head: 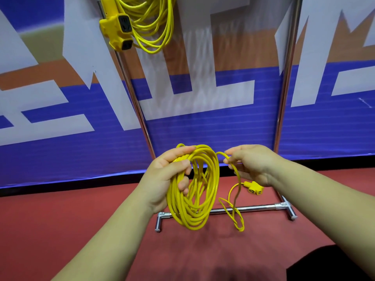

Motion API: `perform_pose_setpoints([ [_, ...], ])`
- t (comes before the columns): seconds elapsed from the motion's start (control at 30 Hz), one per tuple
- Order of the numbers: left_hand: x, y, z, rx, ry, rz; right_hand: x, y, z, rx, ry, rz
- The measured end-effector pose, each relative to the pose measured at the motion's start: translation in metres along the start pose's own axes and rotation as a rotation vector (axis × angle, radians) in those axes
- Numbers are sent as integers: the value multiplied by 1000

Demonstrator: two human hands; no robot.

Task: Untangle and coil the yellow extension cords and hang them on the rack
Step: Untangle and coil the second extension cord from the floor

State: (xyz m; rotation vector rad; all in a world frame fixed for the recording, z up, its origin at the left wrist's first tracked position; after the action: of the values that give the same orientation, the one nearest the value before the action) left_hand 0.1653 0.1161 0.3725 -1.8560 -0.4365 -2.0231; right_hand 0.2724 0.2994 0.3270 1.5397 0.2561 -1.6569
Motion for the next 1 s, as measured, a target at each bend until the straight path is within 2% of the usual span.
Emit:
perform_pose_setpoints([
  [0.27,-12,-3,16,-71,-186,-10,-22,11,-3,-57,65,-122],
  [0.53,-33,-15,23,38,-399,-37,-29,16,5,-90,-121,-76],
  [0.83,-46,-28,36,140,-315,-59,-27,11,13,-91,-281,4],
  [1.0,-46,-37,39,144,-183,-41,-30,8,15,-89,-354,8],
])
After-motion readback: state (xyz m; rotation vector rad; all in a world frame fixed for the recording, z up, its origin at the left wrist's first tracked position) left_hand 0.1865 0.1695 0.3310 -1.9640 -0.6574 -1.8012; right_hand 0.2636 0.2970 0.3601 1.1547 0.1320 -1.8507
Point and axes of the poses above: each hand's wrist, its own y-axis away from the middle knuckle, its own z-axis out of the palm, x = y × z, the point moved 6 cm from there along -y, towards the middle knuckle, and after that the axes turned 12 degrees about -y, right-handed, at the moved point
